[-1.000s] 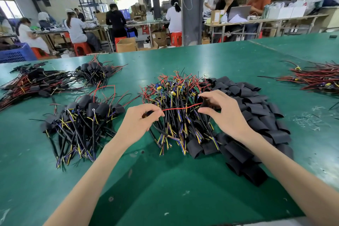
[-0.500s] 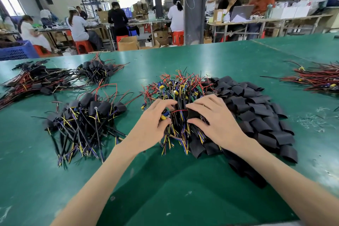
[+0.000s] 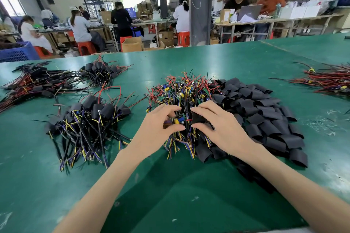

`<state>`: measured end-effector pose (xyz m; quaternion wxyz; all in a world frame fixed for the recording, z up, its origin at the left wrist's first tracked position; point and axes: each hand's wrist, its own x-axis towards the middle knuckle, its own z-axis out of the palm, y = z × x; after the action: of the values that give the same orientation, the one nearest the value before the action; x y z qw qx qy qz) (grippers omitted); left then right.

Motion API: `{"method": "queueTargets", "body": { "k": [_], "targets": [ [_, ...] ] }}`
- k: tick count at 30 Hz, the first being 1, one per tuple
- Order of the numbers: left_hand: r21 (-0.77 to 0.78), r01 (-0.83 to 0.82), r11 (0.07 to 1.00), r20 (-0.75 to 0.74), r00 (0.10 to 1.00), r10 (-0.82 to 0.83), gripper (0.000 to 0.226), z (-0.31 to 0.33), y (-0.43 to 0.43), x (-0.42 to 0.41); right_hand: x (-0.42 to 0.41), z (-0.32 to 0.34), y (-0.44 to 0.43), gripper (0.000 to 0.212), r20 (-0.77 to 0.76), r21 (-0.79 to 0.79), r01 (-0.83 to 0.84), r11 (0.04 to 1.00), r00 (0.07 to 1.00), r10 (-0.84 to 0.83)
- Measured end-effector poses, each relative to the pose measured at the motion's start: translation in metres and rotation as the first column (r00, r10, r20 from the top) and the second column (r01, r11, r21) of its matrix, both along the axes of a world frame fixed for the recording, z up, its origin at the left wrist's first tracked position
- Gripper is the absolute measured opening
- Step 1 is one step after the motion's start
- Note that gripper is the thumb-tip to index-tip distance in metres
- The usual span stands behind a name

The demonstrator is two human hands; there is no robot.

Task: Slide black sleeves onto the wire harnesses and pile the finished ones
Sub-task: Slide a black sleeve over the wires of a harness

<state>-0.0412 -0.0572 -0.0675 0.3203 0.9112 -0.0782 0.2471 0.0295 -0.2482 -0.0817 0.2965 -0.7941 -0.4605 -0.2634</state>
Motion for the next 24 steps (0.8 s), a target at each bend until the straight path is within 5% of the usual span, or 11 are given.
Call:
{"method": "queueTargets", "body": {
  "k": [6,16,24],
  "targets": [
    [-0.136,0.032,0.990,-0.010,0.999,-0.033,0.037,-0.0044,-0.0065,-0.0021,-0.0010,0.0006,-0.0004,0.038,-0.023,-0.005,-0.011,1.000,1.000,0.011],
    [-0.152,0.058,0.987,0.019,0.998,-0.056,0.027,-0.0004,-0.0072,-0.0033,-0.0003,0.0017,-0.0008,0.037,-0.031,-0.005,-0.008,1.000,0.999,0.008],
    [0.012,0.085,0.996,0.010,0.996,-0.085,0.028,-0.0009,-0.0061,-0.0042,0.0002,0.0022,-0.0023,0.039,-0.095,-0.021,-0.057,0.998,0.994,0.055]
  ]
}}
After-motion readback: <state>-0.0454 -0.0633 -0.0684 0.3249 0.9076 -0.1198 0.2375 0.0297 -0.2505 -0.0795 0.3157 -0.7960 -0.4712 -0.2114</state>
